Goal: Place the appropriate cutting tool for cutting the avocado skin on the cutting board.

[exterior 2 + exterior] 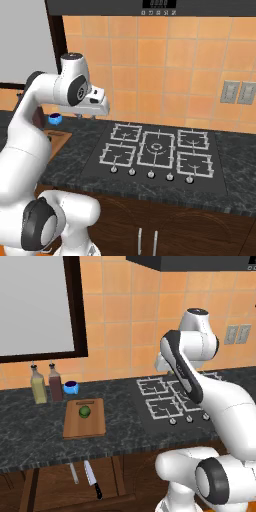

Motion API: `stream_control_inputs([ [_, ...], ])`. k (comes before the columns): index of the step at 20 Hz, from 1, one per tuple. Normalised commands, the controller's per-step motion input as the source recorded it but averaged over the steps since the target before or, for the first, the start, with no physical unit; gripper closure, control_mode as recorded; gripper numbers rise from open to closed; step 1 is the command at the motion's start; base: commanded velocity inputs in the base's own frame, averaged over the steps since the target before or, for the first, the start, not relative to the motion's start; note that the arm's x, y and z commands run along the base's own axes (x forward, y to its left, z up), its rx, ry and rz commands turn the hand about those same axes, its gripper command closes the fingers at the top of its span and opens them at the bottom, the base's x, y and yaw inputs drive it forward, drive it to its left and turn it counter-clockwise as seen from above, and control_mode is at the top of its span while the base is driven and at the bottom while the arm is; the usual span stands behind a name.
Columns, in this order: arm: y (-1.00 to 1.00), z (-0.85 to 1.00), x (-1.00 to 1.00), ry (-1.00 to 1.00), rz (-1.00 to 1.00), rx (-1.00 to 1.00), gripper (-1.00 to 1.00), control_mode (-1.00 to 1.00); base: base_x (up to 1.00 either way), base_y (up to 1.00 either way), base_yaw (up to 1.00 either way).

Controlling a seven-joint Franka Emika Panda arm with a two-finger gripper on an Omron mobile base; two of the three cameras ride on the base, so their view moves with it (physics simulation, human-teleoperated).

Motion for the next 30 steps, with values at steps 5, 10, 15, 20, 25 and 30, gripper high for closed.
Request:
stream_control_inputs([
  [5, 0.00, -0.02, -0.61, -0.25, 0.00, -0.01, -1.00, -1.00, 0.00, 0.00, 0.00],
  [10, 0.69, -0.34, -0.98, -0.15, -0.16, -0.02, -1.00, -1.00, 0.00, 0.00, 0.00],
  [15, 1.00, -0.42, -0.87, 0.00, -0.22, 0.00, -1.00, -1.00, 0.00, 0.00, 0.00],
  [20, 1.00, -0.45, -0.80, 0.03, -0.25, 0.00, -1.00, -1.00, 0.00, 0.00, 0.00],
  [25, 1.00, -0.40, -0.67, 0.13, -0.19, 0.00, -1.00, -1.00, 0.00, 0.00, 0.00],
  [30, 0.82, -0.31, -0.47, 0.14, 0.02, 0.00, -1.00, -1.00, 0.00, 0.00, 0.00],
])
